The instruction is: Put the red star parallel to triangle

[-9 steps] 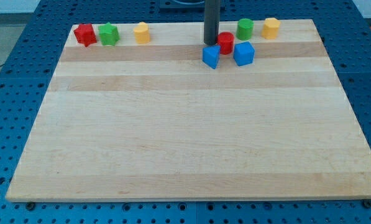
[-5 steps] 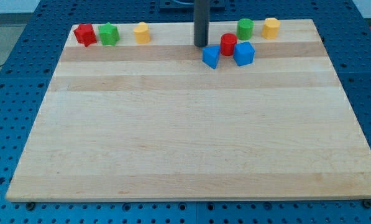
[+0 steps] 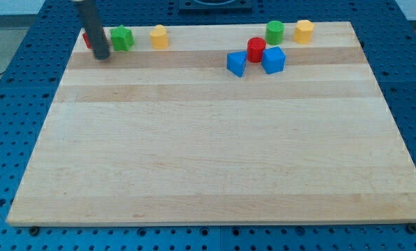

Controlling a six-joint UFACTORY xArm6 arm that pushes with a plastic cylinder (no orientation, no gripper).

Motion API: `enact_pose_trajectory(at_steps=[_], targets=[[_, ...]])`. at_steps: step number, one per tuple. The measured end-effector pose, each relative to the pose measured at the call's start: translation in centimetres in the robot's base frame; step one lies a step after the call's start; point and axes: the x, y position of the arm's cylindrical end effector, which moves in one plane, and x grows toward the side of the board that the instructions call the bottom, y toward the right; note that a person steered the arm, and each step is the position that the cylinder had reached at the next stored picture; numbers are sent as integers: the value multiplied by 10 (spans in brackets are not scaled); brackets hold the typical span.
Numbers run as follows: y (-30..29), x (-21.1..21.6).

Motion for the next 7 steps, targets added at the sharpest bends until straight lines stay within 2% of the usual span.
enact_pose_trajectory(at_steps=[1, 2, 4, 5, 7], targets=[[-43, 10], [-45, 5], [-44, -79], [-43, -82], [-19, -28]])
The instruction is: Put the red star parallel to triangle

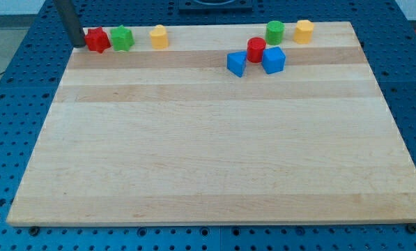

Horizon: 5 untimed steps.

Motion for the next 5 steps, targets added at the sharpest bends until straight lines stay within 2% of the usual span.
enact_pose_trajectory(at_steps=[1, 2, 3, 5], targets=[[4, 10], [-25, 11], [-25, 11], [-25, -30]])
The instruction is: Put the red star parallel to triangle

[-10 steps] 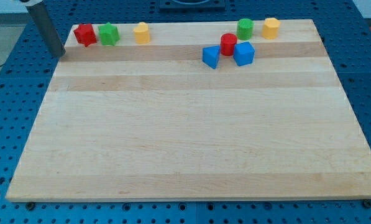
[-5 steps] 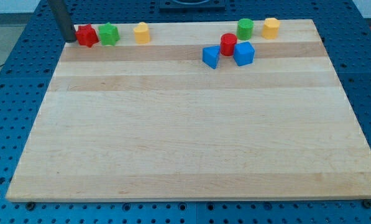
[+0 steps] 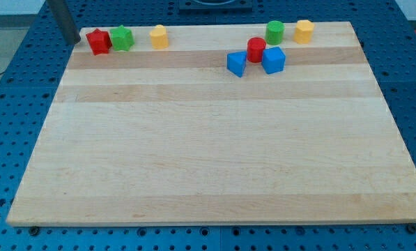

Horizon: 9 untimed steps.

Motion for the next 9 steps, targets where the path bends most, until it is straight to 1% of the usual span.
enact_pose_trajectory(at_steps=[2, 3, 4, 5, 6, 7, 8, 9], targets=[[0, -5], [12, -5], [31, 8], [59, 37], [97, 69], [136, 83], [123, 83], [73, 83]])
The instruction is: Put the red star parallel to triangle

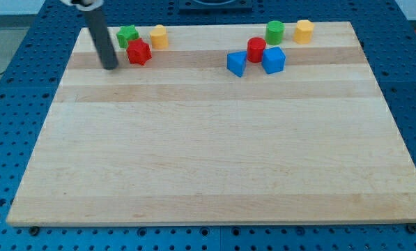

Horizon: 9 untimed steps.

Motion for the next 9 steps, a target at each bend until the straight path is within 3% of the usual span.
enact_pose_trajectory(at_steps=[2, 4, 6, 9], targets=[[-72, 0], [-71, -19], [-17, -25], [-13, -32]])
